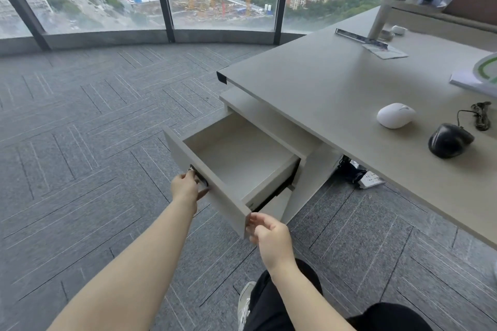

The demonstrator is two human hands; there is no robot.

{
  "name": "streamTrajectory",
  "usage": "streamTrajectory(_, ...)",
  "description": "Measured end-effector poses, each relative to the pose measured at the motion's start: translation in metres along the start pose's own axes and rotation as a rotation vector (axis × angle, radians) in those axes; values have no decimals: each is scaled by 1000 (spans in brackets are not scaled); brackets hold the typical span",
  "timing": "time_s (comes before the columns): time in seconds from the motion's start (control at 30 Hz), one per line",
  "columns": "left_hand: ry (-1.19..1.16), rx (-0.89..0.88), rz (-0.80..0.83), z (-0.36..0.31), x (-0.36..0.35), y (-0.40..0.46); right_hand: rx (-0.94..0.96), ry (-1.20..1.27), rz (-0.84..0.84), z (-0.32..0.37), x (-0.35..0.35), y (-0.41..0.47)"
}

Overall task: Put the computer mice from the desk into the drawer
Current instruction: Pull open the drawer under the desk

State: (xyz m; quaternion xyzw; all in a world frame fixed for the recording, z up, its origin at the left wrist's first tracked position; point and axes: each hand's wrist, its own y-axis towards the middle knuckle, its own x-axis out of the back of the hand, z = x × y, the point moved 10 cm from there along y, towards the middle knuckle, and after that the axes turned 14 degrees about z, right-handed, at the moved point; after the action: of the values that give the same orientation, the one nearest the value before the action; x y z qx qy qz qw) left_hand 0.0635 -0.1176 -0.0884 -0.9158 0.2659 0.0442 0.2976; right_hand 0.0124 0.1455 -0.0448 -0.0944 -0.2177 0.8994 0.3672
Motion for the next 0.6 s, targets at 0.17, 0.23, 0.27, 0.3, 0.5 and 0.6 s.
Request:
streamTrajectory(0.17, -5, -17, -46, -2, 64, -30, -26, -67, 133, -20, -47, -15)
streamTrajectory(0.23, -2, -29, -56, -4, 83, -38, -29, -49, 185, -26, -64, -22)
streamTrajectory(0.27, 1, -30, -55, -3, 92, -40, -29, -45, 213, -28, -72, -26)
streamTrajectory(0.3, 4, -30, -57, -3, 101, -42, -28, -51, 241, -30, -80, -30)
streamTrajectory(0.5, 47, -36, -66, -3, 127, -59, -19, -105, 317, -33, -105, -44)
streamTrajectory(0.6, 316, -84, -238, -29, 131, -84, 34, -94, 273, -20, -96, -55)
